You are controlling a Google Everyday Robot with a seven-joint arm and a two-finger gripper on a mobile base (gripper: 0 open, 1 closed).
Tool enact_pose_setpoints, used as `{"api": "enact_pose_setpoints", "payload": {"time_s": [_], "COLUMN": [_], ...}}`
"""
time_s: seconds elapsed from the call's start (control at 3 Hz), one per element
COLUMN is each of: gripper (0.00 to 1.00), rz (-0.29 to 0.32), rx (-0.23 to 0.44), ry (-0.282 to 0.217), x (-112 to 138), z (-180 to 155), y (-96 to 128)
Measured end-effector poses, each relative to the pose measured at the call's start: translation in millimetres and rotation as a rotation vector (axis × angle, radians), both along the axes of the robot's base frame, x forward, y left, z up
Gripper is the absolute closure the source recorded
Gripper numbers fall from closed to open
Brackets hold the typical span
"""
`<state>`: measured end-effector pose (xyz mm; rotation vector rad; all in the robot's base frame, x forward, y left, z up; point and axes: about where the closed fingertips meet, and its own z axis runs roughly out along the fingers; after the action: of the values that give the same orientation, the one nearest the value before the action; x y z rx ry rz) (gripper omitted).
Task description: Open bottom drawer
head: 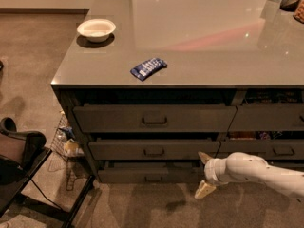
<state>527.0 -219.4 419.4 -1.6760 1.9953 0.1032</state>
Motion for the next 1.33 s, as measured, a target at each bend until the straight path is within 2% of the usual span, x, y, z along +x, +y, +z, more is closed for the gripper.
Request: {"api": "enact_pose_setpoints", "payload": {"time_s": [0.33,0.67,1.33], "gripper": [0.0,0.0,0.0], "rz": [0.05,0.105,0.25], "rx": [0.001,-0.042,-0.228], "ry": [-0.021,-0.027,-0.005], "x": [13,19,27], "z": [-42,-74,-120], "y": [5,11,30]}}
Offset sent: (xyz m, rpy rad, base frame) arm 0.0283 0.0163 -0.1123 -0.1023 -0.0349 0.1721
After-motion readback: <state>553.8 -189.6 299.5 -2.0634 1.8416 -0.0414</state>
